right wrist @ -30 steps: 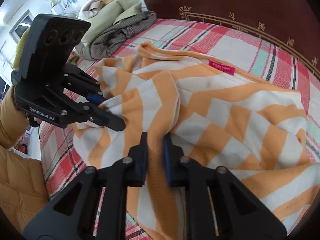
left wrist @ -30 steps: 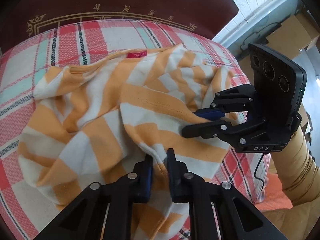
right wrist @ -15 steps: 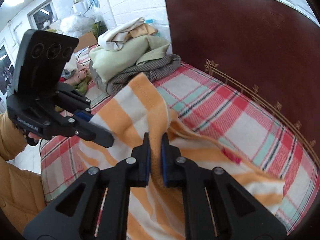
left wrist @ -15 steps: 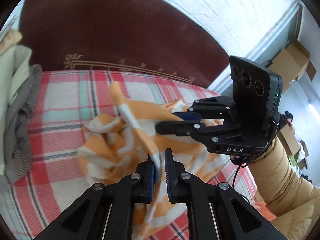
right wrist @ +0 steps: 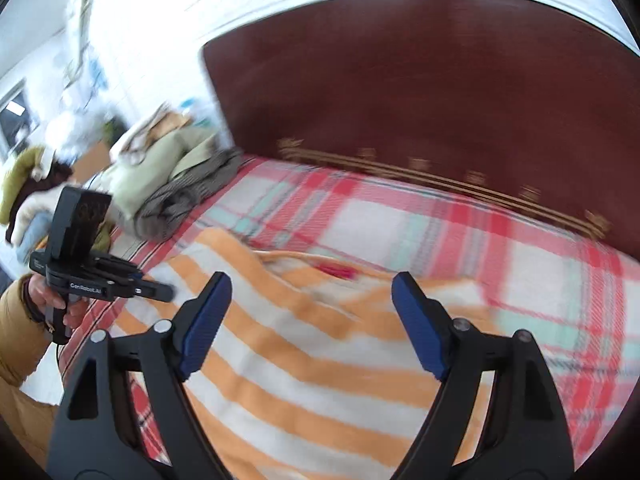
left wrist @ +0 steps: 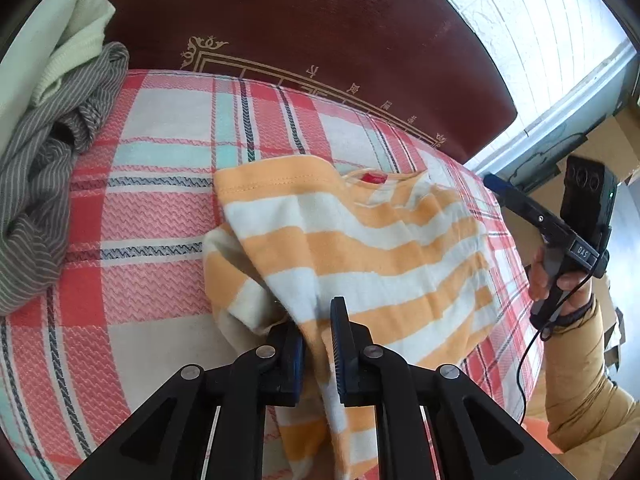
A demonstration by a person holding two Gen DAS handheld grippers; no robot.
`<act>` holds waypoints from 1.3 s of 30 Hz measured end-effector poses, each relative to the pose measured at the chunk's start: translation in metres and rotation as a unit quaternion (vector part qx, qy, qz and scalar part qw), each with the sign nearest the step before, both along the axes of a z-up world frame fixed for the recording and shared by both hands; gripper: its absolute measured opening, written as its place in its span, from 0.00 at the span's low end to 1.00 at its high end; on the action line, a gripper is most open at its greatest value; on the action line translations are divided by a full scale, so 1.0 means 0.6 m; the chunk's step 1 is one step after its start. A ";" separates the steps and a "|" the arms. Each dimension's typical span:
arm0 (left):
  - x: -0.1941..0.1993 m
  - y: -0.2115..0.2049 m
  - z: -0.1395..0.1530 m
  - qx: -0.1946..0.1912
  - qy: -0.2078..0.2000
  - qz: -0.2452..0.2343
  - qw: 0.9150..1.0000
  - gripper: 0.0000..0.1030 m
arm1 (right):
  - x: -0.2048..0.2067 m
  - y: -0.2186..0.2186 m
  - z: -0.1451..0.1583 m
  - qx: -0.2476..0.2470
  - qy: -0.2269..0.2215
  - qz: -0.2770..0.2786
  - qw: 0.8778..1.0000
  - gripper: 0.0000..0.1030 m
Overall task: Fold clothes
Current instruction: 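Grasp the folded shirt edge with the left tool and tug it flat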
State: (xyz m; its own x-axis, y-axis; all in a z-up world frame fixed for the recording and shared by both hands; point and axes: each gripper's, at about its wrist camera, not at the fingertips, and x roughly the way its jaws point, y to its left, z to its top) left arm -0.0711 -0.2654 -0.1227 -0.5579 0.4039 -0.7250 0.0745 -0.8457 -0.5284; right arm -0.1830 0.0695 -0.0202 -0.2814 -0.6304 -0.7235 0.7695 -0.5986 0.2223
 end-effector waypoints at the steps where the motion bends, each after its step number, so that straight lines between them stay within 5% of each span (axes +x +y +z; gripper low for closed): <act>1: 0.004 0.002 0.002 -0.001 0.000 0.002 1.000 0.14 | -0.005 0.031 0.002 -0.007 -0.001 -0.020 1.000 0.81; 4: 0.008 0.008 0.003 -0.006 0.001 0.004 1.000 0.17 | -0.014 0.100 0.001 -0.020 -0.006 -0.064 0.998 0.81; 7: 0.005 0.012 -0.002 -0.007 -0.001 0.010 1.000 0.19 | -0.008 0.106 -0.020 -0.016 -0.018 -0.065 0.998 0.80; 10: 0.008 0.014 0.001 -0.010 -0.001 0.012 1.000 0.26 | -0.002 0.113 -0.041 -0.012 -0.029 -0.065 0.997 0.67; 16: 0.006 0.021 -0.001 -0.022 -0.005 0.013 1.000 0.31 | 0.014 0.119 -0.081 -0.008 -0.051 -0.065 0.997 0.63; 19: 0.006 0.021 -0.005 -0.037 -0.005 0.019 0.999 0.30 | 0.022 0.111 -0.086 -0.010 -0.051 -0.057 0.997 0.20; 23: 0.010 0.032 -0.001 -0.093 -0.001 0.020 0.995 0.18 | 0.026 0.131 -0.078 -0.028 -0.053 -0.067 0.996 0.11; 29: 0.016 0.053 0.010 -0.153 0.005 0.033 0.988 0.20 | 0.022 0.175 -0.083 -0.030 -0.071 -0.111 0.991 0.10; 33: 0.029 0.076 0.024 -0.194 0.020 0.043 0.980 0.51 | 0.036 0.185 -0.072 -0.047 -0.064 -0.126 0.989 0.12; 39: 0.050 0.105 0.049 -0.237 0.048 0.052 0.969 0.62 | 0.077 0.141 -0.036 -0.050 -0.004 -0.082 0.995 0.14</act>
